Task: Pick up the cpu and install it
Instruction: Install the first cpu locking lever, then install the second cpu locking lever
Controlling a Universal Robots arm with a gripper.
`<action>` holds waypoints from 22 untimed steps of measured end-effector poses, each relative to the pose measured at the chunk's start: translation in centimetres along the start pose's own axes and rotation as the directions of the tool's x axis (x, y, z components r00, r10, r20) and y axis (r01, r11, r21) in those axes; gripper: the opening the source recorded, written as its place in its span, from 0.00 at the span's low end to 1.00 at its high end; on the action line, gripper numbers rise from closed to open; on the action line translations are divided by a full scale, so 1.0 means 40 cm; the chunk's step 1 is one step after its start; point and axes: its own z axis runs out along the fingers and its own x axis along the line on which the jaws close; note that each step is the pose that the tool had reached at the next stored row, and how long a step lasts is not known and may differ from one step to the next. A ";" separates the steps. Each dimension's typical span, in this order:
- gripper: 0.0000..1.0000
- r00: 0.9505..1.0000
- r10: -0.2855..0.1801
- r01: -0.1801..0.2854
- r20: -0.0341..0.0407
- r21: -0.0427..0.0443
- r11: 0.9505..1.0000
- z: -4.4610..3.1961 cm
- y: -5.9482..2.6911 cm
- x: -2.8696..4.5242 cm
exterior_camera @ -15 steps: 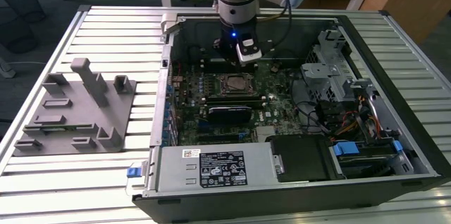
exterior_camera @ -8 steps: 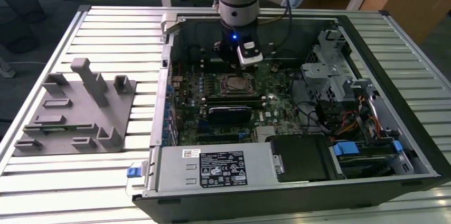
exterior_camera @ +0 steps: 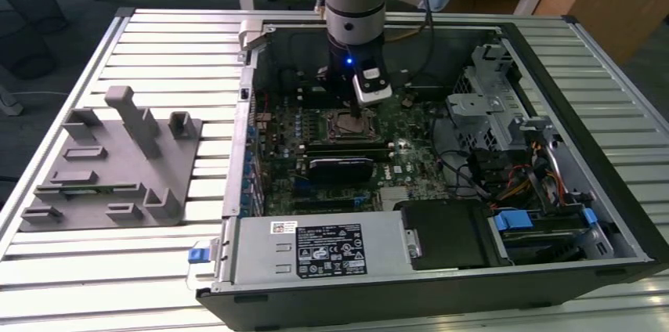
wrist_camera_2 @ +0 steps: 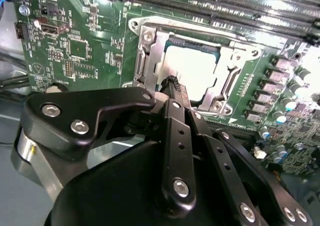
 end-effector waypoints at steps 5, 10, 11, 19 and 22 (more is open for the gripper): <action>0.11 1.000 -0.022 0.022 -0.009 0.003 1.000 0.002 -0.005 -0.001; 0.11 0.999 -0.051 0.051 -0.017 0.004 0.999 0.004 -0.009 -0.002; 0.11 0.998 -0.056 0.056 -0.018 0.003 0.998 0.004 -0.010 -0.001; 0.11 0.996 -0.084 0.084 -0.020 0.001 0.996 0.003 -0.022 0.003; 0.11 0.996 -0.086 0.086 -0.020 0.000 0.996 0.003 -0.022 0.003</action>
